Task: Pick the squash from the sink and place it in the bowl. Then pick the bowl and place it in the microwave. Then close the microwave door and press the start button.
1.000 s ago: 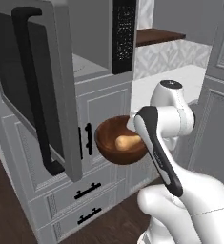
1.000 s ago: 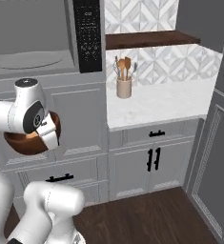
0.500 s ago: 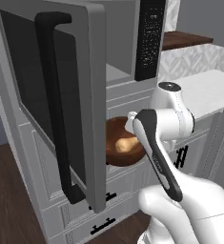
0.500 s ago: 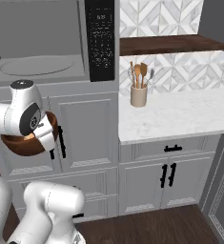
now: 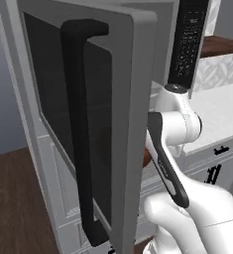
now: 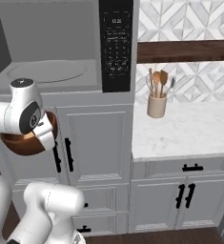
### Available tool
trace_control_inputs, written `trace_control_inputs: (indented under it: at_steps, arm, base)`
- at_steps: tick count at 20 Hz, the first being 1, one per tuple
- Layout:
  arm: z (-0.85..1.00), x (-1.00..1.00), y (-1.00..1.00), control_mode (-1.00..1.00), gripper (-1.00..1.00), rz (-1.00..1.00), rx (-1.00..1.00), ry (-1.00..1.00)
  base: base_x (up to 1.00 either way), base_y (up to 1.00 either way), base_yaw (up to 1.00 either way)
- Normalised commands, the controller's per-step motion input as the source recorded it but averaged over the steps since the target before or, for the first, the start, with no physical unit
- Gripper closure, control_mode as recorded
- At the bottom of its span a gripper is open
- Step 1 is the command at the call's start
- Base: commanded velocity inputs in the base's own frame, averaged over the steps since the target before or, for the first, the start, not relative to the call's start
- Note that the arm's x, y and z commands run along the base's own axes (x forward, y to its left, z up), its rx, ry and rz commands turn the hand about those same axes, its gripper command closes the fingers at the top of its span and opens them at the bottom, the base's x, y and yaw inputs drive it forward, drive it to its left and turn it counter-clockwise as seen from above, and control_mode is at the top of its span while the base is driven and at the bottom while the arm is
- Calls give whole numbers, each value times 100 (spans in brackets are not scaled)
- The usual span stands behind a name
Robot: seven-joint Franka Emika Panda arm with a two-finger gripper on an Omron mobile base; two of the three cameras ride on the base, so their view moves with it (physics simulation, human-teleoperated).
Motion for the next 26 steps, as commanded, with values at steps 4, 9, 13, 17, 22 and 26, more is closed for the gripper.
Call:
trace_control_inputs:
  at_steps: [4,9,13,17,22,26]
  arm:
    - [0,0,0,100,100,0,0,0]
    - [0,0,0,100,100,0,0,0]
    - [0,0,0,100,100,0,0,0]
    - [0,0,0,100,100,0,0,0]
    - [0,0,0,100,100,0,0,0]
    - [0,0,0,100,100,0,0,0]
  base:
    - [45,-6,33]
    - [3,-37,27]
    - [12,-43,21]
    - [-1,-53,15]
    - [0,0,12]
    - [0,8,12]
